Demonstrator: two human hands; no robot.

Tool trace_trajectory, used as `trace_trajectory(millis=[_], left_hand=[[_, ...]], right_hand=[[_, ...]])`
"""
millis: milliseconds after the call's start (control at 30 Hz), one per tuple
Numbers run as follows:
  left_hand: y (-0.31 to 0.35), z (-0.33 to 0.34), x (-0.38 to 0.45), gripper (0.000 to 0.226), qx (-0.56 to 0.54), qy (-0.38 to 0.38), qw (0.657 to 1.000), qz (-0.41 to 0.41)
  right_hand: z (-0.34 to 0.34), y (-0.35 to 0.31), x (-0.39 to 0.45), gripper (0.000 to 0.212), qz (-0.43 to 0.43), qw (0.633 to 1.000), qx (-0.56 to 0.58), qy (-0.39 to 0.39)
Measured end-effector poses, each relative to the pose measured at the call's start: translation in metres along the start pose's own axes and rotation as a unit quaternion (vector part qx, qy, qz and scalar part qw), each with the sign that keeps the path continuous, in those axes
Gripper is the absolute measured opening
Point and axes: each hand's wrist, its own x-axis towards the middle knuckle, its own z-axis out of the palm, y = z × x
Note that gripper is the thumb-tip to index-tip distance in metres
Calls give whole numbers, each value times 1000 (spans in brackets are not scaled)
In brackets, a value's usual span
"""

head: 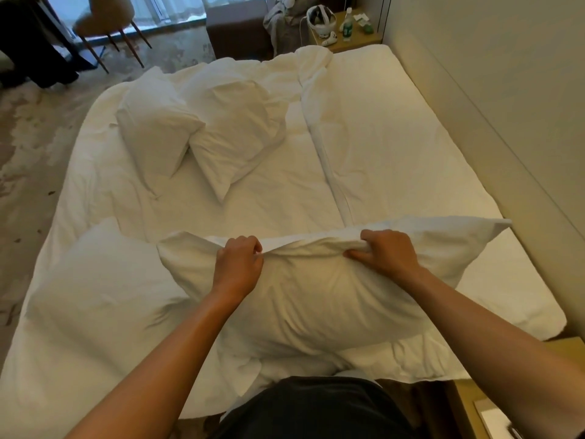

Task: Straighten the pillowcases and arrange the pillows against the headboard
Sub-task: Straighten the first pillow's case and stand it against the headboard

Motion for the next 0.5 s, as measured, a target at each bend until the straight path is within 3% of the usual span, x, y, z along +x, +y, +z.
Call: trace_trajectory(millis=[133, 200, 300, 400, 500], left_hand=[[5, 4, 5, 42, -31, -58, 998, -17], [8, 9, 6, 38, -17, -76, 997, -15], [13, 18, 6, 16, 2, -72, 997, -22], [15, 21, 3, 27, -6, -57, 998, -24], [15, 17, 3, 29, -18, -34, 999, -25]], right_hand=[[-31, -6, 12, 43, 5, 997, 38, 60], [-42, -7, 13, 41, 6, 995, 52, 85], [-45, -1, 4, 35, -3, 997, 49, 60], [-40, 10, -10, 27, -15, 999, 43, 19], [-38, 23, -19, 21, -10, 998, 33, 57]])
